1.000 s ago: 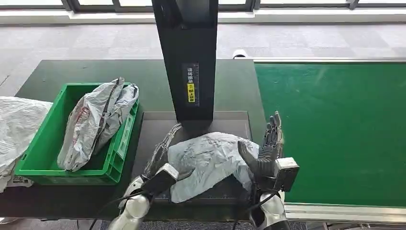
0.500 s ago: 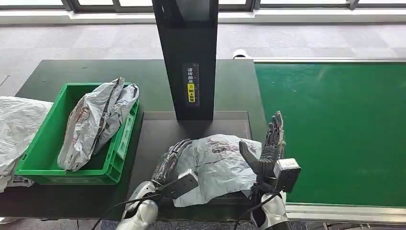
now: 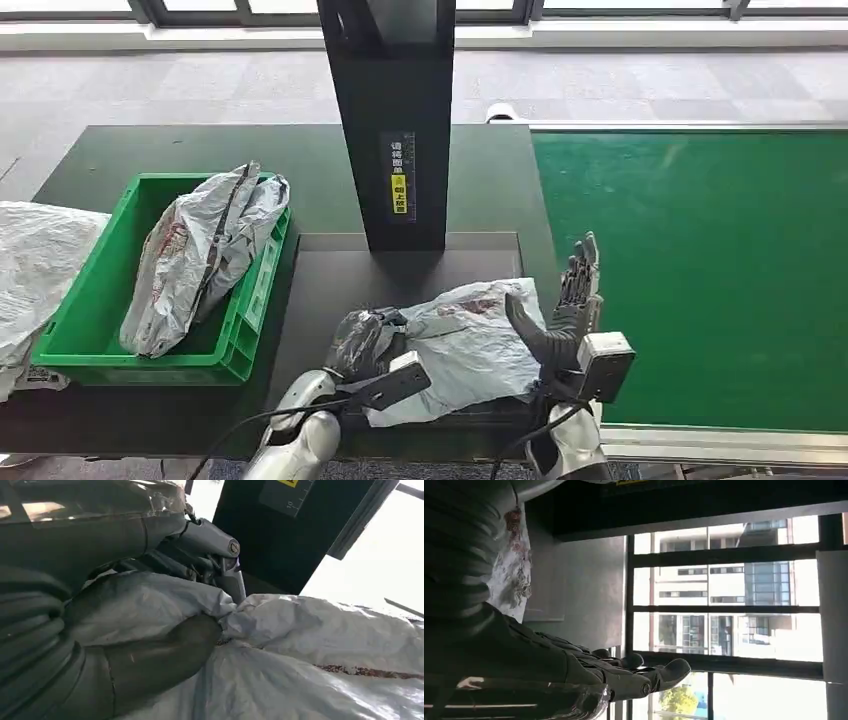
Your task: Moved the parcel from conveyor to table for the left to box.
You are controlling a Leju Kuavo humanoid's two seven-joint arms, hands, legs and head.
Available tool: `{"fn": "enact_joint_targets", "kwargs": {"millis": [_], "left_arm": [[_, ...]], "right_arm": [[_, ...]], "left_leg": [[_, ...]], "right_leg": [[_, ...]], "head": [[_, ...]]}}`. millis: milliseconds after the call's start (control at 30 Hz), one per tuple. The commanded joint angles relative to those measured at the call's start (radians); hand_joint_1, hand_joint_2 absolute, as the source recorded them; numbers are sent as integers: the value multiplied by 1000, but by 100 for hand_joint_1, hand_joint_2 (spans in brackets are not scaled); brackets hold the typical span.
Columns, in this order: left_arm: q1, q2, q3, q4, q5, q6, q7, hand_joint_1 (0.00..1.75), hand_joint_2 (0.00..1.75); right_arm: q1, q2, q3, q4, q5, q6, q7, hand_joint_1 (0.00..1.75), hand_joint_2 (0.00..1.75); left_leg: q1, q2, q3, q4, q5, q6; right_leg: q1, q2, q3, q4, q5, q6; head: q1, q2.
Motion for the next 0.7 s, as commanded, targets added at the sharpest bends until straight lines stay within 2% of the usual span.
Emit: {"fn": "enact_joint_targets", "kwargs": {"millis": [33, 533, 633, 700], "left_arm": [[-25, 24, -20, 92, -9, 8, 13, 175, 175], [-25, 24, -20, 92, -9, 8, 13, 175, 175], [-32, 19, -4, 84, -27, 65, 26, 175, 175], [-35, 11, 22, 41, -68, 188, 59, 175, 175]], "right_arm": [[-5, -14, -34, -11, 1, 2, 4, 0, 175], [-5, -14, -34, -11, 1, 2, 4, 0, 175], [8, -14, -36, -40, 0, -2, 4, 0, 175], [27, -14, -43, -72, 2, 0, 4, 0, 175]], "left_leg": [[0, -1, 3, -2, 0, 1], [0, 0, 3, -2, 1, 1], [0, -1, 3, -2, 1, 1], [0, -1, 1, -1, 0, 0]], "right_leg": [[0, -1, 3, -2, 0, 0], [0, -1, 3, -2, 0, 0], [0, -1, 3, -2, 0, 0], [0, -1, 1, -1, 0, 0]], "head": [[0, 0], [0, 0], [0, 0], [0, 0]]}}
